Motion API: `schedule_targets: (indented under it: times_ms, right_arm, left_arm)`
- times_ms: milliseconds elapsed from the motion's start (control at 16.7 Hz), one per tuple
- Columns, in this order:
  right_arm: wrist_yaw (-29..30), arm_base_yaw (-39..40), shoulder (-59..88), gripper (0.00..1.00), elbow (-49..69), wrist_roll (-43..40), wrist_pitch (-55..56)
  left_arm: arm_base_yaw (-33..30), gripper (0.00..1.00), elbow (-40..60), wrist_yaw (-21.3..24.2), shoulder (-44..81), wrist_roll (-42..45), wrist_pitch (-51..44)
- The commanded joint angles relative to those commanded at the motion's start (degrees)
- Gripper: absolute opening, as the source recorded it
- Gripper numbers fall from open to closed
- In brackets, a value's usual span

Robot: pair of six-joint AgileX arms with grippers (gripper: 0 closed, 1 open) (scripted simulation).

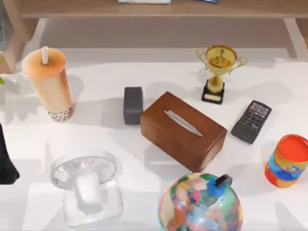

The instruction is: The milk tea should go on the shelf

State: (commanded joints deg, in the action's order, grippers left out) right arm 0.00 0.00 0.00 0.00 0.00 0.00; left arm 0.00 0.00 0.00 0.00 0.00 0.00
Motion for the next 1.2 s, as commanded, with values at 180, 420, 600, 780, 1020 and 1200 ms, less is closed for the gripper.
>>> schedule_targets:
  times_ms: [180,420,600,780,1020,1200]
  right_arm:
    - [0.0,0.0,0.0,1.0,0.0,0.0,0.0]
    - [0.0,0.0,0.0,1.0,0.0,0.0,0.0]
    - [0.0,0.0,0.0,1.0,0.0,0.0,0.0]
    - [0.0,0.0,0.0,1.0,0.0,0.0,0.0]
    - [0.0,0.0,0.0,1.0,0.0,0.0,0.0]
    - [0.0,0.0,0.0,1.0,0.0,0.0,0.0]
  left_arm:
    - [-0.2,1.0,0.2,-0.2,0.7,0.0,0.7]
    - [-2.2,1.0,1.6,-2.5,9.3,-0.5,8.6]
    - [-5.1,1.0,3.5,-4.9,22.2,-1.0,18.9]
    - [-8.5,1.0,5.6,-7.7,38.9,-1.5,31.0]
    - [-12.7,1.0,8.3,-11.3,62.2,-2.2,46.5]
    - [-15.4,1.0,9.9,-13.6,76.0,-2.7,55.9]
